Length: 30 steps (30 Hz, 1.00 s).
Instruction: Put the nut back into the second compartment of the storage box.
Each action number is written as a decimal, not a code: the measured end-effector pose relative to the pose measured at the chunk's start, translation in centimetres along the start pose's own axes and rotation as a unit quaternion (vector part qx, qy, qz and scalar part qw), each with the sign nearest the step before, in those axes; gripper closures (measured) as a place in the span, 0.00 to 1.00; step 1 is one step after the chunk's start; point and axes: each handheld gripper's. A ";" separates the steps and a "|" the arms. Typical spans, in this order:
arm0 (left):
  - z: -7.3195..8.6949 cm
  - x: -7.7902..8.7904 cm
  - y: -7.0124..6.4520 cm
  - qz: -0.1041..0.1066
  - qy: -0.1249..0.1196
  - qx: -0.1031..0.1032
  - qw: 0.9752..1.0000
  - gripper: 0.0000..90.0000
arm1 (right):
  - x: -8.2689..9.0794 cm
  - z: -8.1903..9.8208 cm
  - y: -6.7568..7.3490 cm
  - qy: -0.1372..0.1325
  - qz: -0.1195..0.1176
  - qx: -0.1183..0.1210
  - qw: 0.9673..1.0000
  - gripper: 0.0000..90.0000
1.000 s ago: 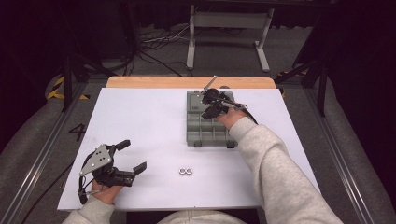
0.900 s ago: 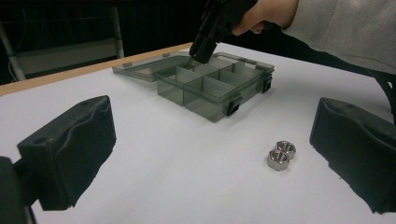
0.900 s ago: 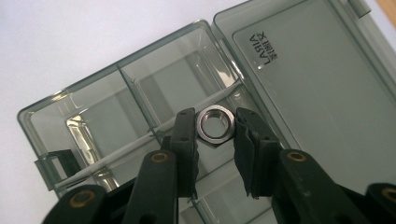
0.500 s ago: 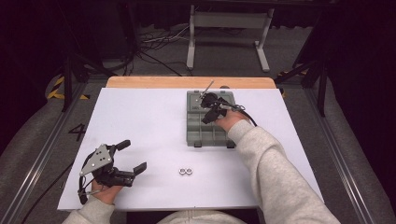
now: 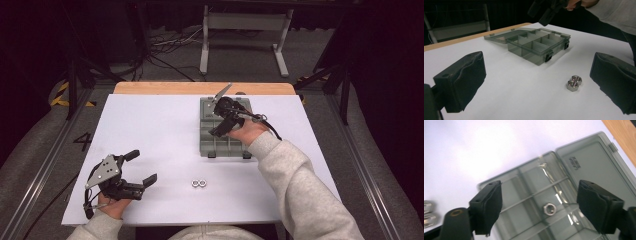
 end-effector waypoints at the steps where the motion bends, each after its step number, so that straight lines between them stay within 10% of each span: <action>1: 0.0 0.0 0.0 0.000 0.000 0.000 1.000 0.01 | 0.5 -0.1 0.7 -0.002 0.000 0.008 1.000 0.20; 11: 0.0 0.0 0.0 0.002 0.000 0.000 1.000 0.01 | 2.3 0.3 5.8 -0.021 -0.001 0.081 0.996 0.14; 30: -0.1 0.1 -0.1 0.002 0.001 0.002 1.000 0.01 | 0.2 1.7 11.0 0.009 -0.041 0.126 0.991 0.16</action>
Point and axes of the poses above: each handheld gripper's, and its own axes: x roughly backward along the jaws, z roughly out of its underside, y roughly to its left, and after that the axes turned 8 degrees about y, right-handed
